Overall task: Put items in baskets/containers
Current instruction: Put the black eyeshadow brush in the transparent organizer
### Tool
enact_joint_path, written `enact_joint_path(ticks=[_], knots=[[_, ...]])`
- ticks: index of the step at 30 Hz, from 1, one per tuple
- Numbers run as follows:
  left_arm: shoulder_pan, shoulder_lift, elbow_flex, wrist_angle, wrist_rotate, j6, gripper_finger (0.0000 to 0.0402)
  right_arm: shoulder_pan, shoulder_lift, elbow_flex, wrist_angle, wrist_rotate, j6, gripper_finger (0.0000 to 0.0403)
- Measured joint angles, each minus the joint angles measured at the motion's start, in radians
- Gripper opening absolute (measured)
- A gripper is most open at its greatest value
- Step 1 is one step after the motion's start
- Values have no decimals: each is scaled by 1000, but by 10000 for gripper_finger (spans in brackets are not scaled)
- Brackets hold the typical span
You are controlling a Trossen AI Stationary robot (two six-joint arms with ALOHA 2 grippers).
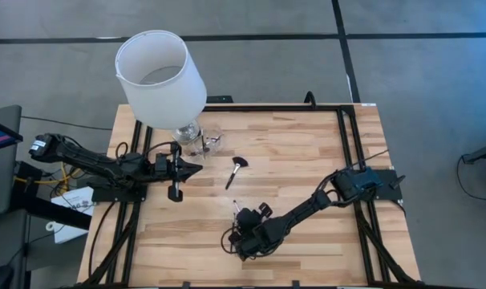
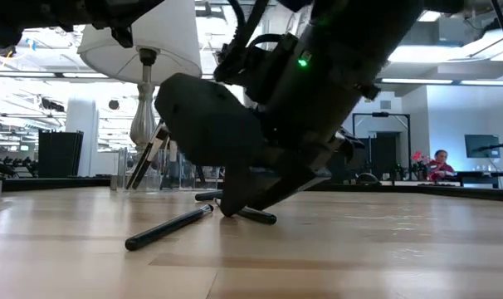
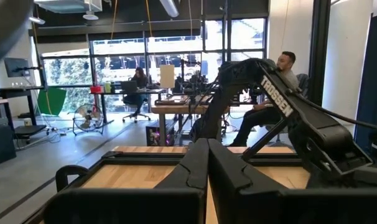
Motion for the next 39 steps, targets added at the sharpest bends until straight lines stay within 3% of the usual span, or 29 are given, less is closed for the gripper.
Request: enact_joint_path(ticks=[2, 9, 18, 20, 24, 25, 33, 39], knots=[[0, 0, 0, -1, 0, 0, 6, 6, 20, 1, 4, 46, 14, 113], [0, 0, 0, -2, 0, 0, 6, 3, 34, 3, 19, 56, -27, 16], [0, 1, 0, -26, 7, -38, 6, -33, -19, -7, -4, 37, -211, 9], [0, 15, 1, -43, 74, -86, 6, -44, -47, -13, -25, 39, -271, 7], [-6, 110, 1, -50, 346, -193, 8, -78, -105, -13, -18, 68, -351, 15], [-14, 138, 1, -47, 363, -216, 12, -88, -115, -11, -8, 71, -365, 15], [-59, 427, 1, -47, 165, -230, 100, -134, -114, -10, 82, -44, -479, 9], [-63, 529, 1, -29, 81, -138, 148, -131, -114, -10, 166, -162, -533, 17]])
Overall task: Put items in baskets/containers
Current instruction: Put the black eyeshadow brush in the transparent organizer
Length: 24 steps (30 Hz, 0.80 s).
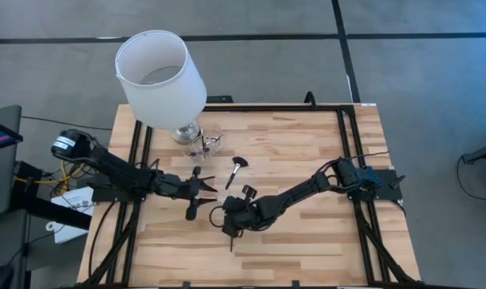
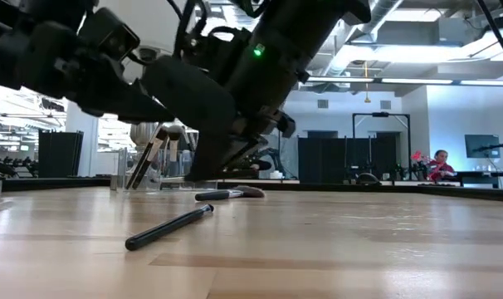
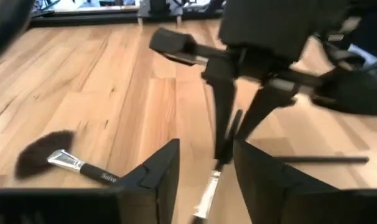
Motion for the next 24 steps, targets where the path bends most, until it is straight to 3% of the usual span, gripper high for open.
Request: enact_joint_path(ticks=[8, 24], knots=[[0, 25, 0, 3, 90, -41, 154, -7, -2, 1, 114, -11, -100, 13], [3, 38, 0, -86, 96, -72, 145, -9, -4, 2, 169, -10, -129, 15]])
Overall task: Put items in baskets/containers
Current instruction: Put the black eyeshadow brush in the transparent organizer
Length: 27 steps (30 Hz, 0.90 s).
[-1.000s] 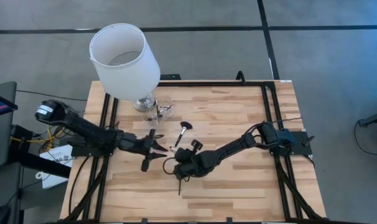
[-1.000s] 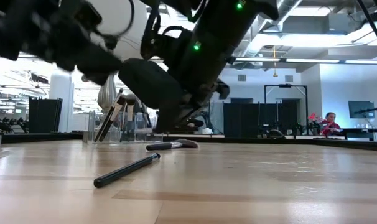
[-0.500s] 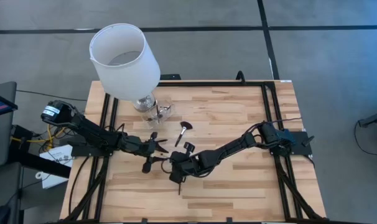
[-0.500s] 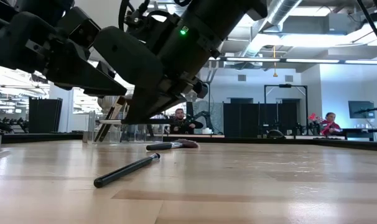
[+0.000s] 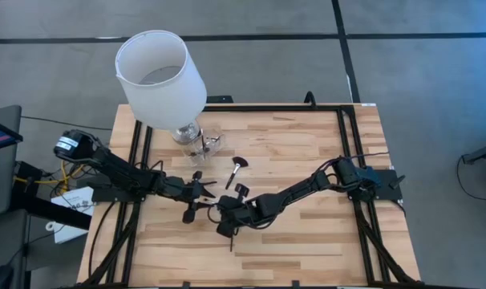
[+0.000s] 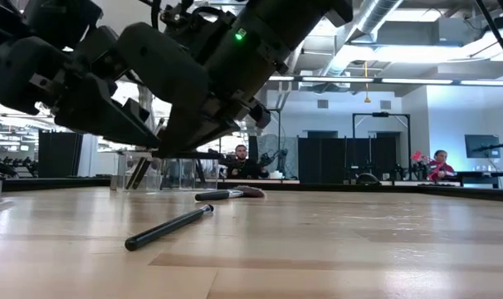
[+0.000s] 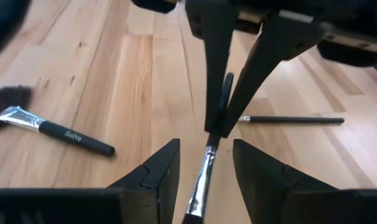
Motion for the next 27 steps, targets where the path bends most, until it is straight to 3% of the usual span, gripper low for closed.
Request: enact_joint_path(ticks=[17, 27], knots=[[0, 3, 0, -36, 0, 2, 139, 0, -2, 2, 40, 1, -9, 15], [-1, 3, 0, -35, 42, 11, 39, 0, -2, 2, 38, 4, -25, 16]])
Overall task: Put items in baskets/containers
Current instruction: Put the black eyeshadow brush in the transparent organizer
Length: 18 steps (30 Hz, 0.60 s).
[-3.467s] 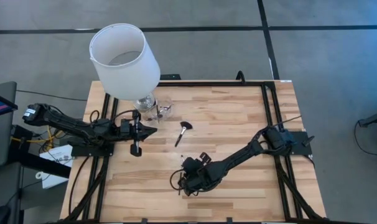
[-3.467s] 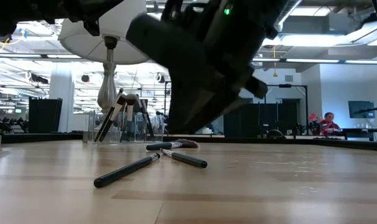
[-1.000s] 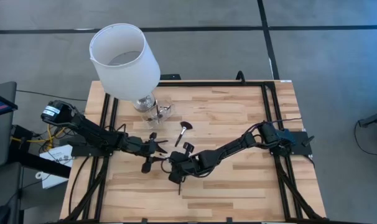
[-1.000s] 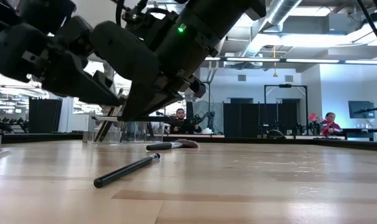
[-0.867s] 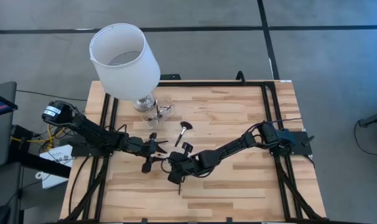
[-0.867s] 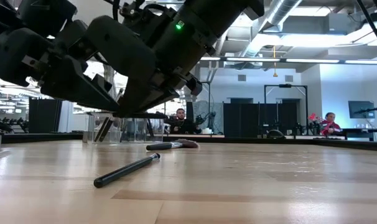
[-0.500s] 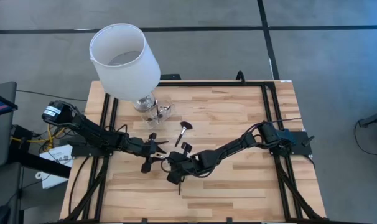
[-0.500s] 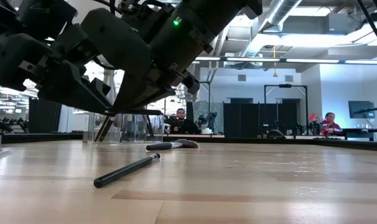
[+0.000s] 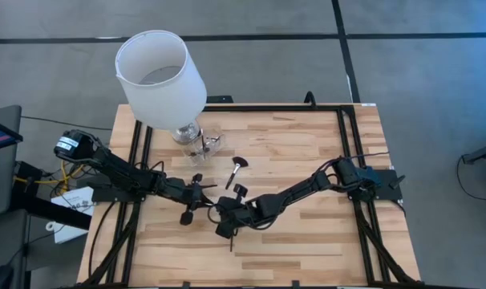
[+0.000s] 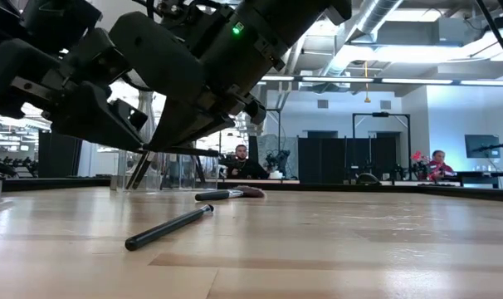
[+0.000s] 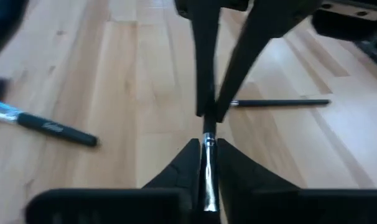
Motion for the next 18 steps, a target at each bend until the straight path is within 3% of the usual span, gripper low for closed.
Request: enact_joint_path(ticks=[6, 13, 18], knots=[[2, 0, 0, 7, 40, -6, 28, 0, 0, 0, 1, 17, -19, 19], [1, -16, -1, 8, -40, -36, 23, -7, 0, 1, -9, 38, -133, 49], [2, -80, 40, -49, -77, -36, 23, -20, -1, 88, -183, 47, -240, 69]])
